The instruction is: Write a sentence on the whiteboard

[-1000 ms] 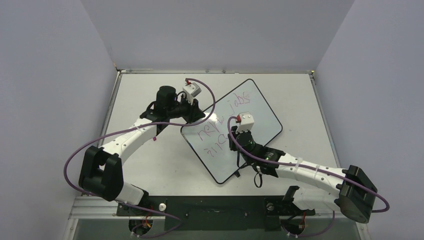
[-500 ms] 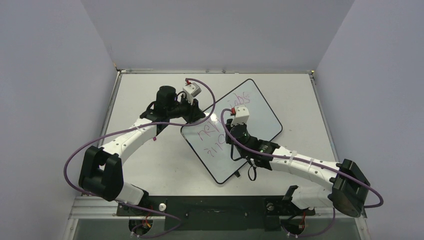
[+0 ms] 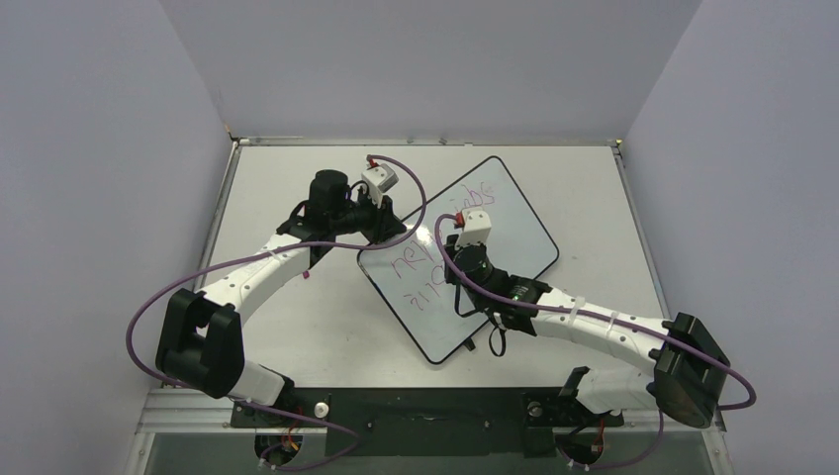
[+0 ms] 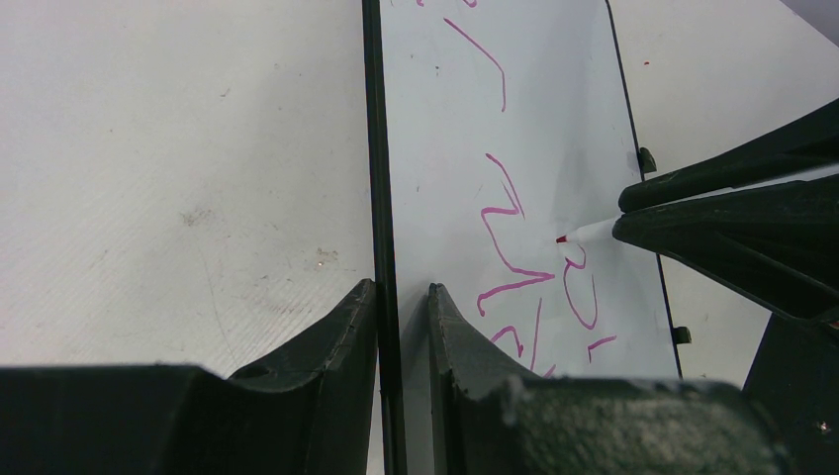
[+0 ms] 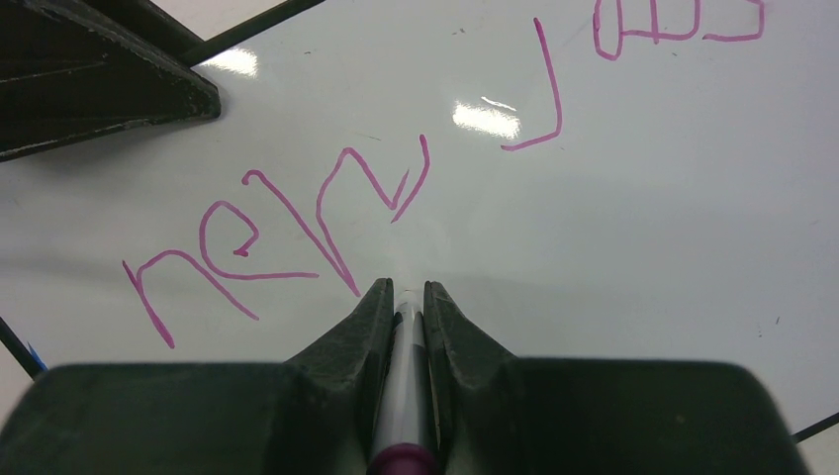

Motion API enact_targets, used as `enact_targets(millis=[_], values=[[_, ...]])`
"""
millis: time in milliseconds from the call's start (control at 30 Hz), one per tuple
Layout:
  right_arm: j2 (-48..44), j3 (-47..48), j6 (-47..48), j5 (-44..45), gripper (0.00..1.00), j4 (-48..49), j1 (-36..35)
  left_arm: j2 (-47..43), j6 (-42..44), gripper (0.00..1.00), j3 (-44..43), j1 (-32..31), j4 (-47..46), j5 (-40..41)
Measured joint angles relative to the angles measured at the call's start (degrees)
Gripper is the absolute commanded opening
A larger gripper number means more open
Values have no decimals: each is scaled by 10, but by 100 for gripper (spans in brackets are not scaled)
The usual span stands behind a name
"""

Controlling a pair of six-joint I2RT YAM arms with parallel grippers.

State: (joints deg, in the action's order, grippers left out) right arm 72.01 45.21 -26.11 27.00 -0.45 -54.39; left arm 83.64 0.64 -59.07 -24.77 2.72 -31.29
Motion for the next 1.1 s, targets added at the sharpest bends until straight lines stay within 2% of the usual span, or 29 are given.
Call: enact_targets(millis=[1100], values=[[-35,-48,-19,5,0,8,0,0,0,0,0,0,0,0]])
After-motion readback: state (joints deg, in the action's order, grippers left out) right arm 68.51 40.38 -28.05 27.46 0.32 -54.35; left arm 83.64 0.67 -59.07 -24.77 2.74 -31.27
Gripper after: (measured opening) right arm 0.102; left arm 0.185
